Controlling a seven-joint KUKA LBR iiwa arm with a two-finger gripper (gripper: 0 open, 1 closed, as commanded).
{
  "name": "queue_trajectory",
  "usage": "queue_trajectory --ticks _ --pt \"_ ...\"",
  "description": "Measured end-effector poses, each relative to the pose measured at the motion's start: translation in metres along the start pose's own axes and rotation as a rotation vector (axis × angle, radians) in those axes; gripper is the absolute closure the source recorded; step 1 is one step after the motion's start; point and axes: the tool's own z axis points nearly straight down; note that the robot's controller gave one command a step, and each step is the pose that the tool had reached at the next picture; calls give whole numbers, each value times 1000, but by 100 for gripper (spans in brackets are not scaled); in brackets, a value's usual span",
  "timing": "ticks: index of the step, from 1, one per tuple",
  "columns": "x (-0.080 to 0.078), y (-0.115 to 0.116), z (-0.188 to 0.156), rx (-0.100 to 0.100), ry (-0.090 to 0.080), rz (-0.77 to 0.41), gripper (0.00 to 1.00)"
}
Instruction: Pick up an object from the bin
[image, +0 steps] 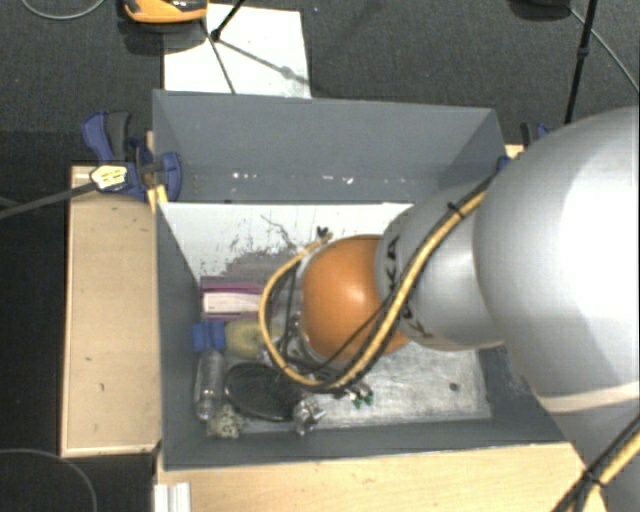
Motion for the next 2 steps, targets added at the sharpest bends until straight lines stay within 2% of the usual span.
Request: queue_trajectory --ticks 1,2 --pt "3 0 2 -3 11 3 100" --pt "-11 -11 -93 -4 8 -184 100"
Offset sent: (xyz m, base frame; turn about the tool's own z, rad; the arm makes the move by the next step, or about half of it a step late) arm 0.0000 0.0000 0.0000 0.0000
